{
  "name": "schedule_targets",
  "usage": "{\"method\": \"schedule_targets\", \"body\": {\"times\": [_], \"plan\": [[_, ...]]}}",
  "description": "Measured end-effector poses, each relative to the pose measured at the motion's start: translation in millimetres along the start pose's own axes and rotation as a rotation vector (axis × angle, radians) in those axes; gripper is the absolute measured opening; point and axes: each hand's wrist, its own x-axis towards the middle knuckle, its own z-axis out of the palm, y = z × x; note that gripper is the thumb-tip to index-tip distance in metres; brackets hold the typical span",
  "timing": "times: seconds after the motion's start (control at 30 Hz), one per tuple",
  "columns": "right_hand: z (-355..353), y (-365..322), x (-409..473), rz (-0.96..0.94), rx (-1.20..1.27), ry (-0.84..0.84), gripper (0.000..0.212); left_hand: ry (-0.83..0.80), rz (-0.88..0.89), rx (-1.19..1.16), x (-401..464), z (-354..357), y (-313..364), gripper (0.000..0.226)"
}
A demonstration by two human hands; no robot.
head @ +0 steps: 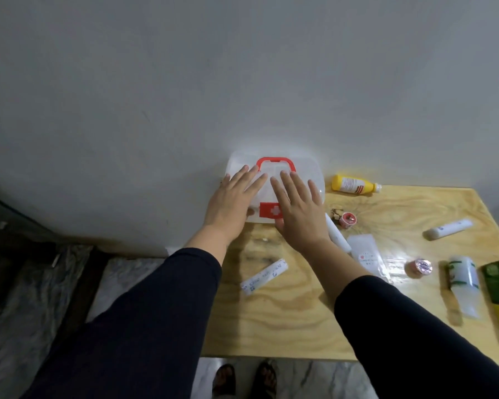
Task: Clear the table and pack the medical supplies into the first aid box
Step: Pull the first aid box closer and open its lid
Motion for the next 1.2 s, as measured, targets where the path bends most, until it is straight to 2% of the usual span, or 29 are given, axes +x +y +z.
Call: {"method": "schedule_targets", "body": {"times": [0.07, 0.3, 0.37, 0.6, 0.7, 0.77, 0.87, 0.93, 1.07, 1.2], "plan": [[-7, 0, -2, -0.034, 0.010, -0.024, 0.081, -0.005, 0.000, -0.012, -1, -3, 0, 0.080], [-26, 1, 3, -0.044, 0.102, -0.103, 0.055, -0.057, 0.030, -0.016, 0, -15, 0, 0.071], [-28, 3, 2, -0.041, 0.128, -0.146, 0.055, -0.056, 0.035, -0.009, -1, -17, 0, 0.073], [-48, 8, 4, -0.021, 0.186, -0.080, 0.056, -0.117, 0.086, 0.008, 5, -43, -4, 0.074], [-54, 17, -1, 0.066, 0.162, -0.061, 0.078, -0.111, 0.099, 0.007, 12, -61, -6, 0.069], [-56, 26, -4, 0.188, 0.171, -0.081, 0.095, -0.075, 0.095, -0.021, 17, -71, -6, 0.064], [-56, 38, -8, 0.426, 0.362, -0.093, 0.108, -0.032, 0.089, -0.048, 27, -84, -5, 0.059], [-54, 43, -9, 0.518, 0.482, -0.115, 0.102, -0.013, 0.079, -0.070, 36, -90, -4, 0.055], [-41, 36, -2, 0.549, 0.597, -0.262, 0.081, 0.028, 0.076, -0.081, 54, -97, -3, 0.049], [-25, 25, 0, 0.557, 0.597, -0.313, 0.079, 0.046, 0.064, -0.102, 71, -102, -5, 0.046]]}}
